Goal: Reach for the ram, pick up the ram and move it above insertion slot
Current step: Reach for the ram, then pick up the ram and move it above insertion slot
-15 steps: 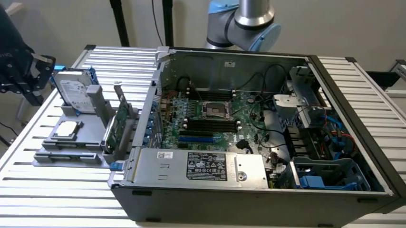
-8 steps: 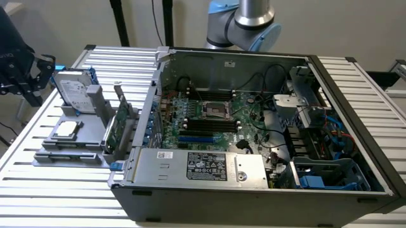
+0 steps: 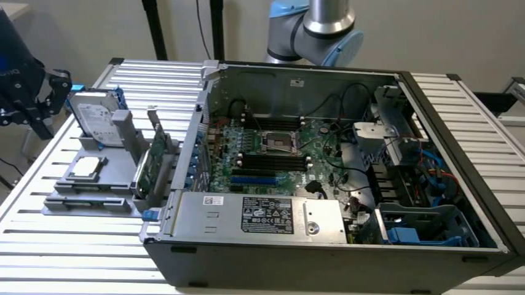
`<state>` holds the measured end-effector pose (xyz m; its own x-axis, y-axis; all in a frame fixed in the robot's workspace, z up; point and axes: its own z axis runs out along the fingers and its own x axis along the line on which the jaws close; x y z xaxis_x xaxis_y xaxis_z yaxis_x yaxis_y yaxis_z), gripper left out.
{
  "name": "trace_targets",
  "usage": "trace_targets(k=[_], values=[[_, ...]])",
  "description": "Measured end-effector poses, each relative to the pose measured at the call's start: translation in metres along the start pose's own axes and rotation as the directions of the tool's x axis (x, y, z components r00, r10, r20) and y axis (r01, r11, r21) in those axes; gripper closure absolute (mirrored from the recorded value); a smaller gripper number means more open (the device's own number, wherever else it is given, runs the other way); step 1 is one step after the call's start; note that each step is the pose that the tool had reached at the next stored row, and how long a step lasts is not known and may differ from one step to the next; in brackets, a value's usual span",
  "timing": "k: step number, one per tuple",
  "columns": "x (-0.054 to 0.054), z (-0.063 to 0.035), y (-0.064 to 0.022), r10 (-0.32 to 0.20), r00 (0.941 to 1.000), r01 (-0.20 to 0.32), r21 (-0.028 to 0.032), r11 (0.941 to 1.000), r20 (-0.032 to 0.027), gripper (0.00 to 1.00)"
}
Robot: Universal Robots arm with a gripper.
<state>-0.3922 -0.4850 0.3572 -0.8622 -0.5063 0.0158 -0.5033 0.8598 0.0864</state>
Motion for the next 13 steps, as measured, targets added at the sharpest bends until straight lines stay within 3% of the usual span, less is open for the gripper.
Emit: trace_targets(k=[6,9,13], values=[[0.0,0.0,-0.0001,-0.107,0.9942,0.107,0.0012,0.9942,-0.0094,0.89],[0.0,0.0,0.0,-0.162,0.9867,0.162,0.0025,0.9868,-0.0131,0.89],[0.0,0.0012,-0.0001,-0.234,0.9722,0.234,0.0114,0.9721,-0.0095,0.89]])
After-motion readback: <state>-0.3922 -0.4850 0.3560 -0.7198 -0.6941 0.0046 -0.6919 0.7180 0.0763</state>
